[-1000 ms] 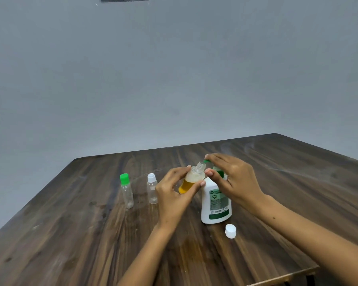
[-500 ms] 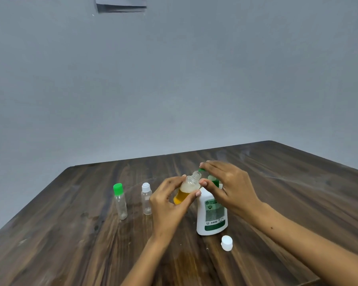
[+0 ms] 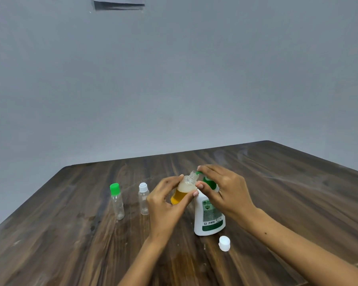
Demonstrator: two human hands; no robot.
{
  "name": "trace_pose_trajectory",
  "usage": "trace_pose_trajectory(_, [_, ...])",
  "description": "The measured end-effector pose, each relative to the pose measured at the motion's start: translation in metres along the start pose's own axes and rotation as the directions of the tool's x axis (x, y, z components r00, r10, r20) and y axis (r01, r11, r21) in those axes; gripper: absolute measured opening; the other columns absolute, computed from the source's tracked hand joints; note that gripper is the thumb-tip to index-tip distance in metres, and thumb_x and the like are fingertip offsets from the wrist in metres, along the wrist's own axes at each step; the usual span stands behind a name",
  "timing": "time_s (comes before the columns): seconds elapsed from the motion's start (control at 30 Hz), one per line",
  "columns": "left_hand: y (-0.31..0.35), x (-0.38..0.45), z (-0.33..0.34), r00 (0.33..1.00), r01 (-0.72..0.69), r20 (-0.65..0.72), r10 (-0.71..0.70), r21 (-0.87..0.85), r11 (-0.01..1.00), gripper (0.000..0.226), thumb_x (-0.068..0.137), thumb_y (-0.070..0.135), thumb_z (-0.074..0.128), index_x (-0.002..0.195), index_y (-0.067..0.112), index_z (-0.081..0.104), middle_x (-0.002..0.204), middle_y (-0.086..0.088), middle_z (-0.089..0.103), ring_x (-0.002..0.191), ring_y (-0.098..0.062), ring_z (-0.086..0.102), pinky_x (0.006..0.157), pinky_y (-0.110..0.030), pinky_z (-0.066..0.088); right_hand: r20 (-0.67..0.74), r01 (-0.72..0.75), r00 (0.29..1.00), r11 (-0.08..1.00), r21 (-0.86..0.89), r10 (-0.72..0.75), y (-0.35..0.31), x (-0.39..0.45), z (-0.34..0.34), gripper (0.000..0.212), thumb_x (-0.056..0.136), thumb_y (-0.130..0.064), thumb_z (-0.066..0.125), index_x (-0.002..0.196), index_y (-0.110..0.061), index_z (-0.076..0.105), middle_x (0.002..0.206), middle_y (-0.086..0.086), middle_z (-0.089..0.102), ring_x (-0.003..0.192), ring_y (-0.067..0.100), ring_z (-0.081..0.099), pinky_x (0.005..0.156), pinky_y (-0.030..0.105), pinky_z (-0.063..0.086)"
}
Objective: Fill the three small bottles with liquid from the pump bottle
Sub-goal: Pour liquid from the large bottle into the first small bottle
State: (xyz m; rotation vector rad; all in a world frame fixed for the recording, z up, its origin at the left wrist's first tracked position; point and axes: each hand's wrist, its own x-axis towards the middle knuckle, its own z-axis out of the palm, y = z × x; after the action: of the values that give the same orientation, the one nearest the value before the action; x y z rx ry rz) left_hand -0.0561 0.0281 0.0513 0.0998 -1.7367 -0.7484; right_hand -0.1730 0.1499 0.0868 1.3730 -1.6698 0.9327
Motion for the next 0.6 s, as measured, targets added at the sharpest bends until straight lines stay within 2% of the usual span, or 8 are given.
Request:
trace_pose_trajectory(0.17, [-0.001,-0.001,0.0,1.0,0.008,-0.003,-0.008,0.014,1.0,0.043,0.065,0.03,0.087,0.101,0.01,0.075,0.099,0.009,0.071,0.096,-0.001,0.066,0.077,-0.009,0.05,0.013,0.05,0.999,0.998,-0.029,-0.05,0.0,0.009,-0.009,0.073,0.094,-0.066,0.024,0.104,-0.012,0.071,0.102,0.0,0.071,0.09,0.015,0.067,0.074,0.019,0.044])
trace_pose_trajectory(0.33, [0.002,0.0,-0.001,1.0,-0.013,0.007,0.013,0.0,1.0,0.047,0.07,0.041,0.077,0.104,0.007,0.074,0.098,0.003,0.071,0.097,0.0,0.065,0.078,-0.007,0.049,0.028,0.011,1.0,1.0,0.002,-0.011,-0.002,0.0,-0.004,0.076,0.091,-0.071,0.025,0.105,-0.012,0.07,0.1,-0.001,0.071,0.082,0.014,0.067,0.067,0.021,0.05])
trace_pose_trajectory(0.43, [0.002,-0.001,0.0,1.0,-0.001,0.0,0.001,-0.001,1.0,0.045,0.069,0.037,0.08,0.103,0.01,0.075,0.098,0.007,0.071,0.097,0.001,0.065,0.076,-0.008,0.049,0.017,0.041,0.999,0.999,-0.016,-0.04,-0.001,0.006,-0.009,0.074,0.092,-0.07,0.025,0.103,-0.013,0.071,0.098,-0.001,0.071,0.083,0.015,0.067,0.066,0.025,0.052])
trace_pose_trajectory(0.5, [0.001,-0.001,0.0,1.0,0.006,-0.007,-0.006,0.004,1.0,0.044,0.066,0.033,0.084,0.103,0.01,0.075,0.099,0.009,0.07,0.098,0.002,0.065,0.074,-0.008,0.05,0.011,0.066,0.998,0.997,-0.043,-0.066,0.0,0.01,-0.011,0.072,0.093,-0.068,0.025,0.103,-0.013,0.071,0.1,-0.001,0.071,0.088,0.015,0.067,0.07,0.023,0.05])
trace_pose_trajectory(0.6, [0.002,-0.001,-0.001,1.0,-0.005,0.004,0.005,-0.002,1.0,0.046,0.068,0.038,0.08,0.104,0.011,0.074,0.1,0.011,0.069,0.099,0.003,0.064,0.074,-0.007,0.05,0.014,0.034,0.999,0.999,-0.032,-0.034,-0.001,0.005,-0.005,0.072,0.093,-0.069,0.026,0.104,-0.013,0.07,0.101,-0.001,0.071,0.085,0.014,0.067,0.07,0.019,0.047])
